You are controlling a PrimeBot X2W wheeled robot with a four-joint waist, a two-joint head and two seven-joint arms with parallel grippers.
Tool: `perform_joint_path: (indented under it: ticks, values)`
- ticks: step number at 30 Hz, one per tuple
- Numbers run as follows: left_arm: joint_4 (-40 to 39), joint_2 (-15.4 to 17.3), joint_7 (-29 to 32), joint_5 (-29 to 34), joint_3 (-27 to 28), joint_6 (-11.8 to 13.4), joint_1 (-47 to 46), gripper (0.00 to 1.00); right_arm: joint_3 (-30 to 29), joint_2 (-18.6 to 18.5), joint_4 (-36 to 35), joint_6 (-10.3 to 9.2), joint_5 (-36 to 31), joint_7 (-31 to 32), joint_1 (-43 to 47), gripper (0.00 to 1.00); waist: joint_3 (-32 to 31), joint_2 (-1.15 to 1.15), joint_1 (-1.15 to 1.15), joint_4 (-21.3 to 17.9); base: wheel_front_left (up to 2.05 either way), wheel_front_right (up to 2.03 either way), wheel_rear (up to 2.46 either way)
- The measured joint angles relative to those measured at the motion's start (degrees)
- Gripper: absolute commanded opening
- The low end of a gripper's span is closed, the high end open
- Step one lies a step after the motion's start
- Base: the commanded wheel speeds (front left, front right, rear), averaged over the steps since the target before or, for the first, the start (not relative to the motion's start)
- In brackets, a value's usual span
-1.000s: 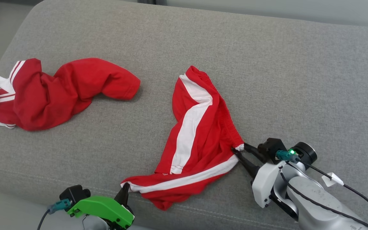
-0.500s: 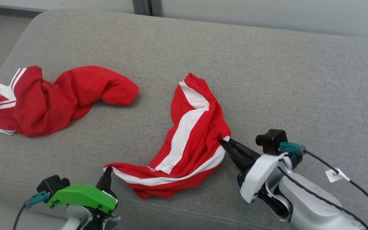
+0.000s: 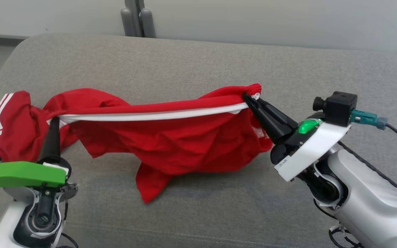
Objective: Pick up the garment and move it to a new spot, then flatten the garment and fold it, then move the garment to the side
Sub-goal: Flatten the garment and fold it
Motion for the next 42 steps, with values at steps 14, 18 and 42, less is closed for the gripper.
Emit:
perform_joint_path:
  ticks: [14,18,42]
  values:
    - [-24.75,4.48,-0.25,2.93,9.31,0.45,7.34,0.0,-0.96,-7.39,-26.43,-0.01,9.73,4.03,5.59,0.0,-2.76,0.0,0.0,-7.17,0.0,0.0,0.0]
    - [-31.27,6.49,-0.26,3.98,10.57,0.91,8.55,0.0,-3.09,-9.68,-32.57,-0.25,11.41,4.5,6.96,0.0,-2.42,0.0,0.0,-9.21,0.0,0.0,0.0]
    - [-9.87,2.58,13.6,6.19,4.59,0.92,-29.53,0.0,-17.97,1.99,-6.97,-14.8,26.1,14.71,-27.24,0.0,15.29,0.0,0.0,-10.71,0.0,0.0,0.0]
